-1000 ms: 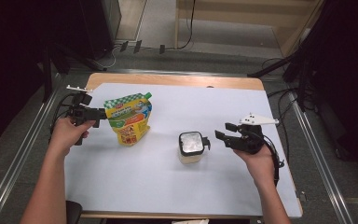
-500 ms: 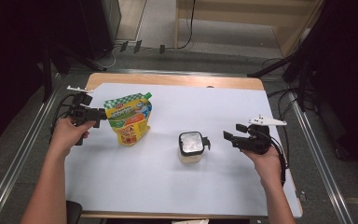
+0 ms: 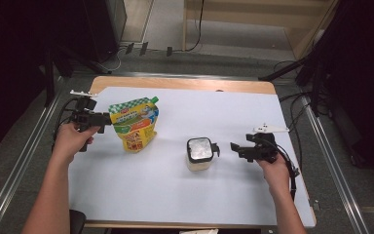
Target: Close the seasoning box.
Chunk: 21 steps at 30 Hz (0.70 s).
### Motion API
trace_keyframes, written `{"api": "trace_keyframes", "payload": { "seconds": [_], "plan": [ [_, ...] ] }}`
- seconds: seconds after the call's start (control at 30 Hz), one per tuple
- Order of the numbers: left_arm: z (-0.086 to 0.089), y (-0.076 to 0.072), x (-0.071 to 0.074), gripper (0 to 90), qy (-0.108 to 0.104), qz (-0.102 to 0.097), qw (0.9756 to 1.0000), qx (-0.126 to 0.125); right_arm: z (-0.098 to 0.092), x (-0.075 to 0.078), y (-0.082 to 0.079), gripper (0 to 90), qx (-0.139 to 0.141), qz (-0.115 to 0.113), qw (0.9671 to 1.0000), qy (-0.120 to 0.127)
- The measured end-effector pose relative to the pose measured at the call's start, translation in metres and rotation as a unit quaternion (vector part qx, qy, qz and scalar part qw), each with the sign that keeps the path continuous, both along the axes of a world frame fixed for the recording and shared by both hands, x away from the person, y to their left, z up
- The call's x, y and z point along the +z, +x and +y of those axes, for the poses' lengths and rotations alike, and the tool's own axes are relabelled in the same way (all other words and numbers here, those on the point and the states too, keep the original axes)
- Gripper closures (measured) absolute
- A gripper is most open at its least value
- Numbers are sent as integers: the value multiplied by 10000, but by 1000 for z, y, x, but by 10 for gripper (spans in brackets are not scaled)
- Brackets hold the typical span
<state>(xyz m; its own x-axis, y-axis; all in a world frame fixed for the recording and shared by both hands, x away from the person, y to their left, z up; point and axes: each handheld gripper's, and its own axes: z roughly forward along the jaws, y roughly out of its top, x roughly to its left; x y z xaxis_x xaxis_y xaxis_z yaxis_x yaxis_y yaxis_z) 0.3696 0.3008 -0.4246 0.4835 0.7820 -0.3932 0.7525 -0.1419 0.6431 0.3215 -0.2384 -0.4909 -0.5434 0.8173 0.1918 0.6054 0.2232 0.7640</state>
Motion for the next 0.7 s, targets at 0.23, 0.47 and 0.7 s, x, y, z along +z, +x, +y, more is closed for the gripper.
{"api": "trace_keyframes", "payload": {
  "seconds": [0.23, 0.47, 0.7],
  "plan": [
    [0, 1, 0, 369, -6, -16, 10000, -1, 5, -3, 1, 221, 16, 14, 10000, -60],
    [0, 1, -1, 366, 12, -6, 10000, -4, 5, -3, 2, 222, 4, 14, 10000, -63],
    [-1, 1, -2, 362, 16, 23, 10000, -28, 6, -4, 1, 222, 25, 41, 9999, -88]
  ]
}}
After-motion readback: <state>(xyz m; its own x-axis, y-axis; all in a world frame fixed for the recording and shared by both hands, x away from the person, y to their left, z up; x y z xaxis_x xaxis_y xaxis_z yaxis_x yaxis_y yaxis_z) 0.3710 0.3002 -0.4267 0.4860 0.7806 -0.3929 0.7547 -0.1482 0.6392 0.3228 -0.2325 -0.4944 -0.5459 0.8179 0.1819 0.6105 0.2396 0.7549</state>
